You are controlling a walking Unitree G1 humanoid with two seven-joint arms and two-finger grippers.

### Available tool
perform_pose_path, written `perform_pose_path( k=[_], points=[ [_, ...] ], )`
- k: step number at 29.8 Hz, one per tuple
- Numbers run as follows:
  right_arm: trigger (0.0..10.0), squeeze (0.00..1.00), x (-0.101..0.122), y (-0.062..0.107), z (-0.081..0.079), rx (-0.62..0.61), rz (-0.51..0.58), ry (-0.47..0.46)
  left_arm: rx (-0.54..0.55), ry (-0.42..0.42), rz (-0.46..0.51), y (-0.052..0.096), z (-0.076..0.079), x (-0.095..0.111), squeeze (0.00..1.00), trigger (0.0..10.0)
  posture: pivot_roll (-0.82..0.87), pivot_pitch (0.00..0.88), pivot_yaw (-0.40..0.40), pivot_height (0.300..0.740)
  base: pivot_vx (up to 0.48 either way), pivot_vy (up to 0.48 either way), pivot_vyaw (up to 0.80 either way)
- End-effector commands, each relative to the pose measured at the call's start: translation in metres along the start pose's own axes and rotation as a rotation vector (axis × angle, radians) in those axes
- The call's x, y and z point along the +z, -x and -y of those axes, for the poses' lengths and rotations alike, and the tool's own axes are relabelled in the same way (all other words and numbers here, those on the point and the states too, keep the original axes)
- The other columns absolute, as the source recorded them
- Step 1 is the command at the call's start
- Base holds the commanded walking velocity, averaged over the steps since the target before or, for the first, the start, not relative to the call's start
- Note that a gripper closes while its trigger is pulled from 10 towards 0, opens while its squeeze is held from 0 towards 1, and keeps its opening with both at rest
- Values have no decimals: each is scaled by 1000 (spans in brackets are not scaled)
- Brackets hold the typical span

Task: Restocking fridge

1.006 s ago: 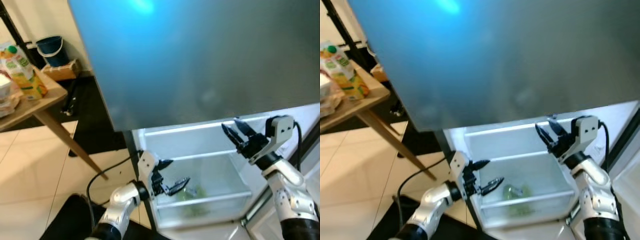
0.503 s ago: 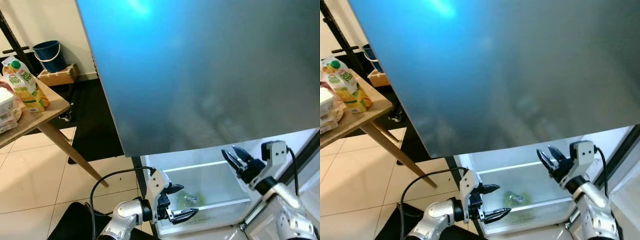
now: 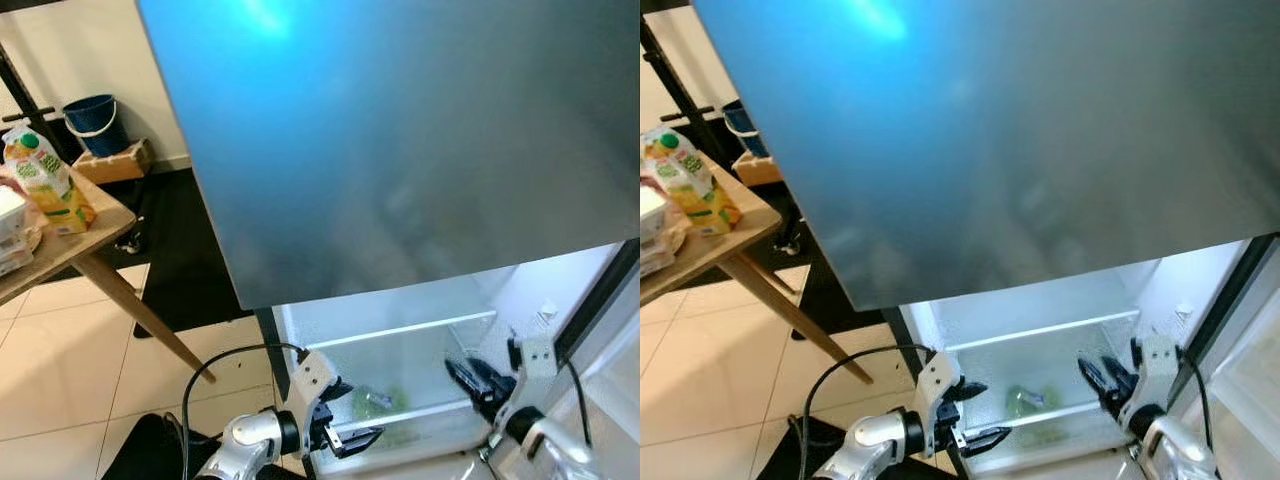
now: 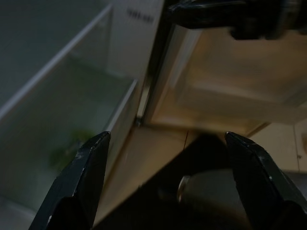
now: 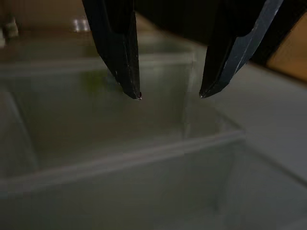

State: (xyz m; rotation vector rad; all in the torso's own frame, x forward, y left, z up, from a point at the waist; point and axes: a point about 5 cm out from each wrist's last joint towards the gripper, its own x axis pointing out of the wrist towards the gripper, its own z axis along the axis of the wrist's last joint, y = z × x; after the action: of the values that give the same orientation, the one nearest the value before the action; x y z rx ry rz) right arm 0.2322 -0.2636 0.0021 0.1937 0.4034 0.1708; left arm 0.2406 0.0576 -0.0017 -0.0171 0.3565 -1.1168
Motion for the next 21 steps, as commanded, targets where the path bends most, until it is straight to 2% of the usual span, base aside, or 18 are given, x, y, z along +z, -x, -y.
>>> perform_pose_path(
  k=[1,4,6,7,9,10,13,14,15,18,19,21],
  points=[
    [10000,0,-20,4,-1,-38,-79,7,67,31,-90,17,-6,-21,0,10000,-136,46,102,740,0,0,0],
    [10000,0,-34,6,-2,-70,-128,-7,116,58,-141,24,-7,-33,0,10000,-137,46,103,740,0,0,0],
    [10000,0,-54,13,-1,-138,-209,-16,186,122,-211,38,-7,-52,0,10000,-137,45,103,740,0,0,0],
    [10000,0,-54,13,-1,-138,-209,-16,186,122,-211,38,-7,-52,0,10000,-137,45,103,740,0,0,0],
    [10000,0,-84,25,-5,-223,-340,-25,306,240,-296,62,-6,-79,0,10000,-135,44,101,740,0,0,0],
    [10000,0,-84,25,-5,-223,-340,-25,306,240,-296,62,-6,-79,0,10000,-135,44,101,740,0,0,0],
    [10000,0,-99,32,-9,-250,-416,-2,376,305,-328,74,-5,-91,0,10000,-129,45,98,740,0,0,0],
    [10000,0,-107,35,-12,-268,-454,-9,433,363,-337,82,-4,-98,0,10000,-130,44,97,740,0,0,0],
    [10000,0,-107,35,-12,-268,-454,-9,433,363,-337,82,-4,-98,0,10000,-130,44,97,740,0,0,0],
    [10000,0,-126,45,-20,-312,-560,-3,562,498,-390,102,4,-119,0,10000,-127,43,94,740,0,0,0],
    [10000,0,-126,45,-20,-312,-560,-3,562,498,-390,102,4,-119,0,10000,-127,43,94,740,0,0,0],
    [10000,0,-136,50,-25,-322,-624,24,634,572,-436,114,13,-133,0,10000,-123,43,86,740,0,0,0]
  ],
)
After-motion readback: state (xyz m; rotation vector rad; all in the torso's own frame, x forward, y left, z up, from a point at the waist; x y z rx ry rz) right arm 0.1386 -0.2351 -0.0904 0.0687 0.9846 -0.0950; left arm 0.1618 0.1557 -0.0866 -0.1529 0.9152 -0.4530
